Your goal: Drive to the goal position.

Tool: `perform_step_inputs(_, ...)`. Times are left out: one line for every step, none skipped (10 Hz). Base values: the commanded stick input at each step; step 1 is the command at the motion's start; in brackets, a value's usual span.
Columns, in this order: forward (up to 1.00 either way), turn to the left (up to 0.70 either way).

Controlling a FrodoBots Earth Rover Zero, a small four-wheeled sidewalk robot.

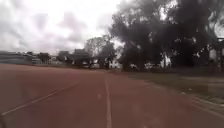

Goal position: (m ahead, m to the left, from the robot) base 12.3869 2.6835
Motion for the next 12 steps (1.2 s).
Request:
perform_step_inputs(0.70, 0.00)
perform_step_inputs(0.70, 0.00)
perform_step_inputs(0.70, 0.00)
perform_step_inputs(0.70, 0.00)
perform_step_inputs(0.70, 0.00)
perform_step_inputs(0.70, 0.00)
perform_step_inputs(0.70, 0.00)
perform_step_inputs(0.70, 0.00)
perform_step_inputs(0.70, 0.00)
perform_step_inputs(0.70, 0.00)
perform_step_inputs(0.70, 0.00)
perform_step_inputs(0.70, 0.00)
